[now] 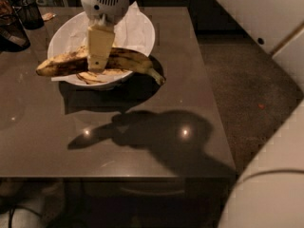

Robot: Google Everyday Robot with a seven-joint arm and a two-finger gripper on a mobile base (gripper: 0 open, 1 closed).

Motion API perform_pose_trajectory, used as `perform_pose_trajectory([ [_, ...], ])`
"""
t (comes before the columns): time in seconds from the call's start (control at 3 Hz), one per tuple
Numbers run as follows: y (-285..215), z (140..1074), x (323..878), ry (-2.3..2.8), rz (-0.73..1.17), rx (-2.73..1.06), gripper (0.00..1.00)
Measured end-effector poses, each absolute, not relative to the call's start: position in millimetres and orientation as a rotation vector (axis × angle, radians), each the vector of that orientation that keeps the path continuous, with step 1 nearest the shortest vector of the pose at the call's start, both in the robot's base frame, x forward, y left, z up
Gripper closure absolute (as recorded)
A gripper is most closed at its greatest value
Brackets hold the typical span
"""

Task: Pick banana from white bowl

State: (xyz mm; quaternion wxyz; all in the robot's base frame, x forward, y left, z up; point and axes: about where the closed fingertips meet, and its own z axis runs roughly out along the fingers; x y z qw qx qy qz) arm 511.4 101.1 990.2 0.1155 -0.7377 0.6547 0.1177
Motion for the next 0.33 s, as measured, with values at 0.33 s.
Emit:
perform_pose_trajectory([
  [0.33,105.4,989.7,514.8,1.907,0.342,-2.141,1.00],
])
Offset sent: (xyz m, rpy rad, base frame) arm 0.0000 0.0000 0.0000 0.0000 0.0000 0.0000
